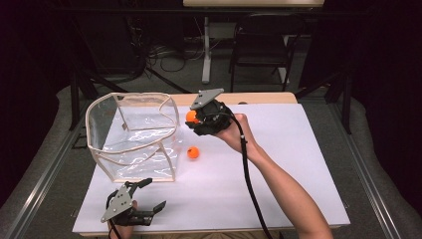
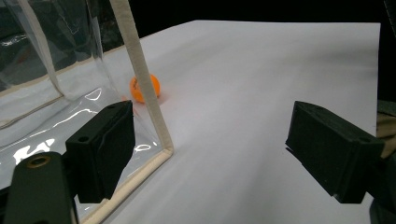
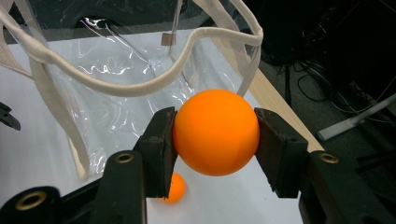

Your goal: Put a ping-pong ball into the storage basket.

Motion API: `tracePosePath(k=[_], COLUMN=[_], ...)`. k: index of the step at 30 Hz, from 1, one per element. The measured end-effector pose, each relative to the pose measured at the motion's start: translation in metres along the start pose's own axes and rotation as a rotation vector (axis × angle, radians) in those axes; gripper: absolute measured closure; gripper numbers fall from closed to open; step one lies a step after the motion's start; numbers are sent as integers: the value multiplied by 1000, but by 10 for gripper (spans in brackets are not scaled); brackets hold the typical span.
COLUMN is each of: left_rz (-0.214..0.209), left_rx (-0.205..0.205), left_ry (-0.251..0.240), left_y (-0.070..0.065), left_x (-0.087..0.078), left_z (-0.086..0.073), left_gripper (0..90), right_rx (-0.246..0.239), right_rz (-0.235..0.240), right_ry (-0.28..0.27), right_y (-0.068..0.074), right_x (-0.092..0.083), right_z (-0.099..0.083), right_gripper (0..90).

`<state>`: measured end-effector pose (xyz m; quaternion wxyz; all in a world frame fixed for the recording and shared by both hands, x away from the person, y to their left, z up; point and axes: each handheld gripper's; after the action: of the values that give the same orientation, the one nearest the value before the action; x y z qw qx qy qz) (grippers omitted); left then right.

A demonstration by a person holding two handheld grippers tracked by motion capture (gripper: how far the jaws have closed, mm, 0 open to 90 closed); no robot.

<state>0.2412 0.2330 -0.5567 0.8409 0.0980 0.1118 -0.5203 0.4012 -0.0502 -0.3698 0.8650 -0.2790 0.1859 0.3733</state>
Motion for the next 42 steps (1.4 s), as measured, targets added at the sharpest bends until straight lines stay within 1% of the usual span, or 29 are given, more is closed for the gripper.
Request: tracePosePath(k=[8,14,24,26,34,42], left_rz=[-3,-6,-6,-11,-13,-12], left_rx=[-3,2,2,0,1,4], left_ry=[-2,-3,-4,-14,-6,-8], left_y=[1,1,1,1,1,2], left_x=[1,1,1,1,2,2], left_z=[0,1,1,1,1,1], left_gripper=[156,156,156,156,156,156], right_rx=[-4,-13,-13,-12,-10,-15], right_rz=[-3,-7,-12,-14,-20,-25], right_ry=[-1,4,6,3,3,-16], right_y=[-2,-3,-8,-9,-12,-11], right_x=[0,1,4,4,5,4], right_z=[7,13,20,22,29,35], right_gripper=[507,507,507,506,507,507])
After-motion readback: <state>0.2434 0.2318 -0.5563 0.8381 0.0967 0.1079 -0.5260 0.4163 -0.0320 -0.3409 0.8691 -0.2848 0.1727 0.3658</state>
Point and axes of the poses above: each handheld gripper's, and its own axes: x roughly forward along the jaws, z roughly out of its top, y roughly to its left, and after that the axes turned 9 degrees about -z, right-handed
